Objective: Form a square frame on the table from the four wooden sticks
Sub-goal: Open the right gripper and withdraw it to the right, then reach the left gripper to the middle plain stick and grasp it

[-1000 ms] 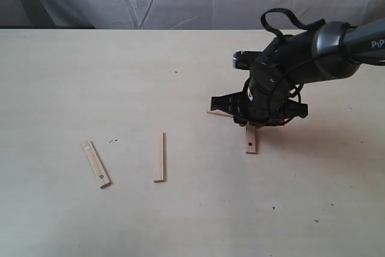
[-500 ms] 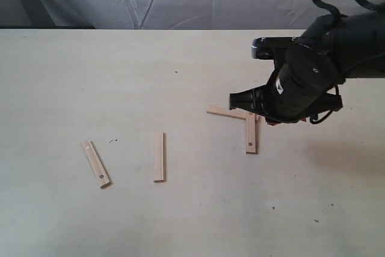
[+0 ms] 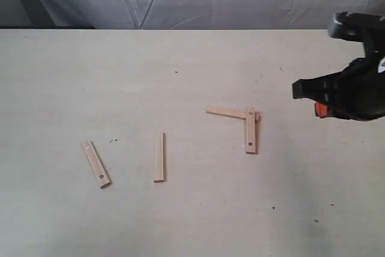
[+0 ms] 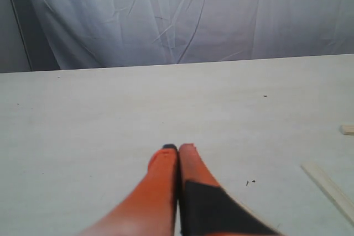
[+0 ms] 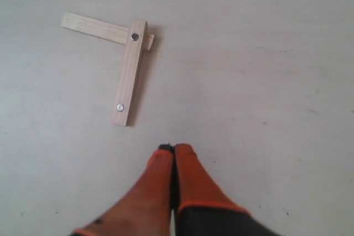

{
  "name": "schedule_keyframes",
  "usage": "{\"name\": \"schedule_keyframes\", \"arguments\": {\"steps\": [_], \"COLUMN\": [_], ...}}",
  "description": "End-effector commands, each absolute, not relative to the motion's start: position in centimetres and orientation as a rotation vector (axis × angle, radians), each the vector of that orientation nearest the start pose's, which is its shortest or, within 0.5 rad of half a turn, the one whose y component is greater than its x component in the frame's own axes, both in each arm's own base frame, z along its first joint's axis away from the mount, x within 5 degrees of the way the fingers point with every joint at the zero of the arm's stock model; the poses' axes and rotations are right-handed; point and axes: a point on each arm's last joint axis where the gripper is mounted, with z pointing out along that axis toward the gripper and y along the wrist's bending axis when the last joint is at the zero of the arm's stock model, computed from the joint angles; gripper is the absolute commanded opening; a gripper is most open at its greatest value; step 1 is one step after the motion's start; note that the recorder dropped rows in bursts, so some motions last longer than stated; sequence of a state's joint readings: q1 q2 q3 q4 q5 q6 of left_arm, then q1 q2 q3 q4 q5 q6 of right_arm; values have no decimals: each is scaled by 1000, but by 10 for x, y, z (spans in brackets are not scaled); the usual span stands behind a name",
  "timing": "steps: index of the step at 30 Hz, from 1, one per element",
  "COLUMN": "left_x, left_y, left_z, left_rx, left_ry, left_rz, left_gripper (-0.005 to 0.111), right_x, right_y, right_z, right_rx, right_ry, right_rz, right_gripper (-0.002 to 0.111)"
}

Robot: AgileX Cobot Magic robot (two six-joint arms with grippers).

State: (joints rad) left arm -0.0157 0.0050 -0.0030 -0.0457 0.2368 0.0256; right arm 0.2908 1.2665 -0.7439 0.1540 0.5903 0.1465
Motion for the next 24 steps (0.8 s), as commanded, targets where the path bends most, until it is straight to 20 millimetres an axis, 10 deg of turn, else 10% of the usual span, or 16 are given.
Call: {"name": "schedule_keyframes", "arguments": {"steps": [1, 24], "left_x": [55, 53], "left_y": [-2, -1], "left_z": [192, 229], "left_rx": [12, 20], "left_ry": [1721, 1309], "left_rz": [-37, -13], "left_gripper": [0, 0], "right_x": [203, 184], "right_y": [62, 69], "right_z": [250, 269], "right_rx": [-79, -256], "right_ry": [2583, 2480], "right_rz": [324, 451], "right_gripper": [-1, -1]}}
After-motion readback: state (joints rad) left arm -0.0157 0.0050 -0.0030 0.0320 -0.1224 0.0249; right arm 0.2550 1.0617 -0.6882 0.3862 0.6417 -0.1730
